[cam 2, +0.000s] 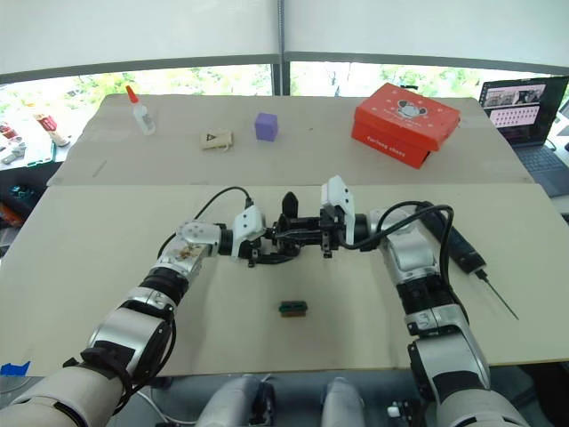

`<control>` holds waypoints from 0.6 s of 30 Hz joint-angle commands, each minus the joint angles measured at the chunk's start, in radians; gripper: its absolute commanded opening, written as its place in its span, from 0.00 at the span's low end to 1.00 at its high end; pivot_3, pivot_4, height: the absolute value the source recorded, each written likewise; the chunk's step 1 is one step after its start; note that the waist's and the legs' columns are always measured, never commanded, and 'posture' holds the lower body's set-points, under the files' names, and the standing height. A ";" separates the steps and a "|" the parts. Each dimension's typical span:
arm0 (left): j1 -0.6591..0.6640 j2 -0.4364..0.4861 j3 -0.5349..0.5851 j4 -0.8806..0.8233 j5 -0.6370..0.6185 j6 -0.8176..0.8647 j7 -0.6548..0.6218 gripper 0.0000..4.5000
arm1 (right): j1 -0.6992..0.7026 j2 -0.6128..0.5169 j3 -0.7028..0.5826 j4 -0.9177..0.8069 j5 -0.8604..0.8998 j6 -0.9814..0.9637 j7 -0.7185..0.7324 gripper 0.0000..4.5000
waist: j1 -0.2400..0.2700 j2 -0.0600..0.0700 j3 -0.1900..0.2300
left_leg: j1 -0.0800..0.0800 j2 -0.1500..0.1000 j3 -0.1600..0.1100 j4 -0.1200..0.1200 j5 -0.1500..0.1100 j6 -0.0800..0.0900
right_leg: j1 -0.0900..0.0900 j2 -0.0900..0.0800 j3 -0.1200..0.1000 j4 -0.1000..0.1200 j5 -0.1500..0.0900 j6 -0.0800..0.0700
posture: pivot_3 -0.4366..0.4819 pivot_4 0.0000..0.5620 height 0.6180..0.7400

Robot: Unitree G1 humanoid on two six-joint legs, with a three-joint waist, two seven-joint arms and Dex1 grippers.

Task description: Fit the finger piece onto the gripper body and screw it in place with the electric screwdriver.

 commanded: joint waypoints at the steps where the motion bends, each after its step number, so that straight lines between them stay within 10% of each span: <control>1: -0.004 0.012 0.013 -0.039 -0.016 -0.002 -0.011 0.50 | 0.109 -0.022 0.041 0.047 -0.097 0.031 -0.078 0.08 | 0.000 0.000 0.000 | 0.000 0.000 0.000 0.000 0.000 0.000 | 0.000 0.000 0.000 0.000 0.000 0.000 | 0.48 0.27 1.00; 18: -0.005 0.014 0.014 -0.042 -0.017 0.001 -0.015 0.50 | 0.053 -0.031 0.101 0.095 -0.099 0.078 -0.005 0.08 | -0.003 0.000 0.000 | 0.001 0.000 0.001 -0.001 0.000 0.000 | -0.001 0.000 0.000 0.000 0.000 0.000 | 0.48 0.27 1.00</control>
